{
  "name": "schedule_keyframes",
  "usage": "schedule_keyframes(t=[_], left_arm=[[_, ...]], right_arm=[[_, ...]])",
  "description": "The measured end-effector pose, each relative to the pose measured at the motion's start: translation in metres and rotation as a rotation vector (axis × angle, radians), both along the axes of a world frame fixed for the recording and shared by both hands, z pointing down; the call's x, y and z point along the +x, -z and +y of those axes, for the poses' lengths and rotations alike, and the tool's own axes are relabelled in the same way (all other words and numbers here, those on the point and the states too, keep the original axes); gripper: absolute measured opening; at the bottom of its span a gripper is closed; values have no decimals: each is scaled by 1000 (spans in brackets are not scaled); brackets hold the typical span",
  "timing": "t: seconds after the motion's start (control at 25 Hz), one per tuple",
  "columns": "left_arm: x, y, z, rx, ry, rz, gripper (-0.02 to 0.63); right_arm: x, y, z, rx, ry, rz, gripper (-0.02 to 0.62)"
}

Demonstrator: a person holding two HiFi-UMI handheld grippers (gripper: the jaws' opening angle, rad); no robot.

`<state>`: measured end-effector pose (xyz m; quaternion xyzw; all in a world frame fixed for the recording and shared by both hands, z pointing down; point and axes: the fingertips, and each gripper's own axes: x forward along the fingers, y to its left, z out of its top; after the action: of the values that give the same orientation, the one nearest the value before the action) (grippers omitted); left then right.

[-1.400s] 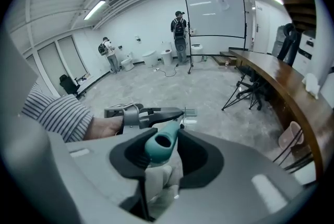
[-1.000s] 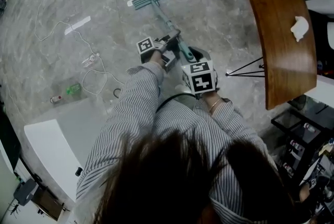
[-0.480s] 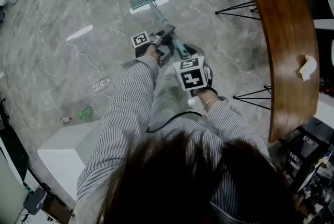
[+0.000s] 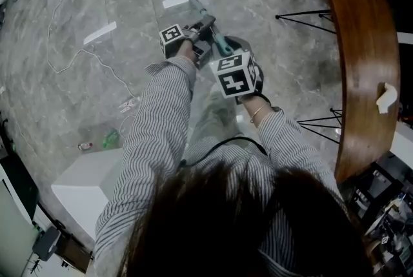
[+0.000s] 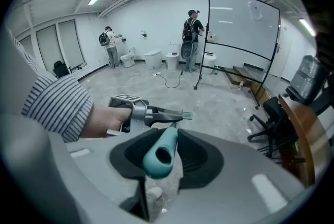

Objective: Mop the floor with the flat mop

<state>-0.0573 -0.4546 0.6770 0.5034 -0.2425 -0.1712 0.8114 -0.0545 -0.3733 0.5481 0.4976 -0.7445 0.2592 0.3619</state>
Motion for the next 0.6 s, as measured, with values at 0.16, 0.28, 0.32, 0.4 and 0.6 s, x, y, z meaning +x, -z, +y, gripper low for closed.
schedule_keyframes(t=[0.16, 0.28, 0.32, 0.4, 0.6], left_arm=[[4, -3, 7, -20, -19, 2, 167], [7, -7, 11, -39, -13, 3, 159], [8, -8, 13, -44, -10, 1, 152], [9, -11, 18, -51, -1, -6, 147], [20, -10, 34, -47, 14, 10, 144]], right_arm=[[2, -5, 2, -22, 2, 1, 118], [5, -12, 7, -42, 8, 19, 118], [6, -14, 9, -49, 8, 21, 118], [8, -17, 14, -58, 4, 18, 118], [20, -15, 30, -28, -7, 27, 114]])
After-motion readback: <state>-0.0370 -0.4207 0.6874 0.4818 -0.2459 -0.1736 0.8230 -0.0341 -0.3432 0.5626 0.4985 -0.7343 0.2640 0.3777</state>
